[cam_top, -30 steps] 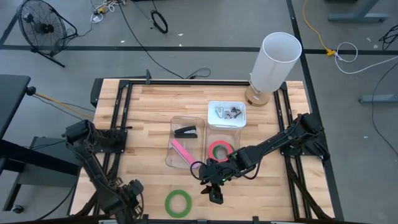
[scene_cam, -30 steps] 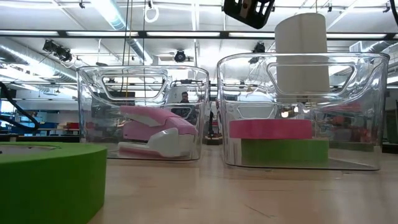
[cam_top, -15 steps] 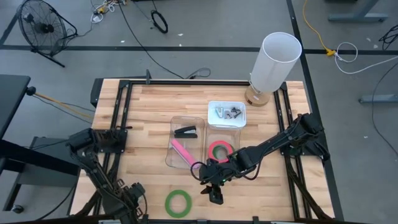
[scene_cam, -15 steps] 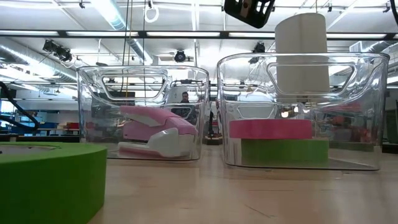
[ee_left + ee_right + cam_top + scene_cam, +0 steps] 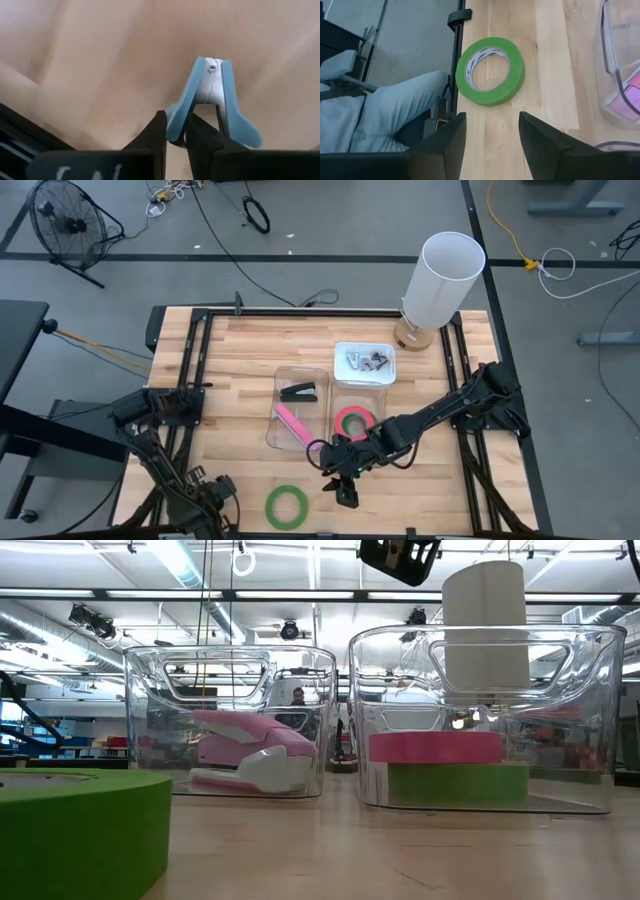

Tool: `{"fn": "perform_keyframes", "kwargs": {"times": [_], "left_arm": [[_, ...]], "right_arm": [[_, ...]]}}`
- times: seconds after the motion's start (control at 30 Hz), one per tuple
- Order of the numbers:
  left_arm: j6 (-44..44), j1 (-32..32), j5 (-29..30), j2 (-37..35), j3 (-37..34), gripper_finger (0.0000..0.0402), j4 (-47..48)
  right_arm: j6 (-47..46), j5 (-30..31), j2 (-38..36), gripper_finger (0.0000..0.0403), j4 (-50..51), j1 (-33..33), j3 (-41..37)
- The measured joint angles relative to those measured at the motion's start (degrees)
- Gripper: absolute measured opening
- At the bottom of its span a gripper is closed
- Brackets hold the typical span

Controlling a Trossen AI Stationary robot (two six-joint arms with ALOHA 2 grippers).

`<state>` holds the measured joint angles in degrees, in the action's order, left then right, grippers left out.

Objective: Pick and place Stapler, Stapler remover, tape
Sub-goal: Put the blue staple remover into the white bin

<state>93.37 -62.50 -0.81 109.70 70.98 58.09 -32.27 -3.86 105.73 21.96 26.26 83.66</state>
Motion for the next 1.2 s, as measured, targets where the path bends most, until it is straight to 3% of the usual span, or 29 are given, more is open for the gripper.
{"fn": "perform_keyframes", "kwargs": {"times": [0.3, 0.47, 0.6, 0.9, 1.03, 1.2], "left_arm": [[1.04, 0.02, 17.34, 0.25, 4.15, 0.0045, 9.82], [2.33, 0.02, 29.28, 0.23, 10.0, 0.0045, 18.32], [1.78, 0.02, 42.14, 0.23, 15.18, 0.0045, 22.76], [-9.33, 5.88, 64.34, 0.19, 19.91, 0.0045, 24.68], [-12.85, 9.36, 70.52, 0.19, 20.11, 0.0045, 24.52], [-16.4, 13.06, 71.92, 0.19, 20.11, 0.0045, 22.72]], "right_arm": [[-0.93, 0.6, 0.0, 0.018, -0.12, 0.0, 0.0], [-3.13, 5.58, 0.0, 0.018, -0.46, 0.13, 0.0], [-3.26, 8.43, 0.0, 0.018, -4.89, 0.24, 0.0], [0.98, 14.23, 0.0, 0.018, -18.02, 0.24, 0.0], [1.95, 16.46, 0.0, 0.018, -19.65, 0.22, 0.0], [2.46, 19.92, 0.0, 0.018, -19.8, -0.06, 0.0]]}}
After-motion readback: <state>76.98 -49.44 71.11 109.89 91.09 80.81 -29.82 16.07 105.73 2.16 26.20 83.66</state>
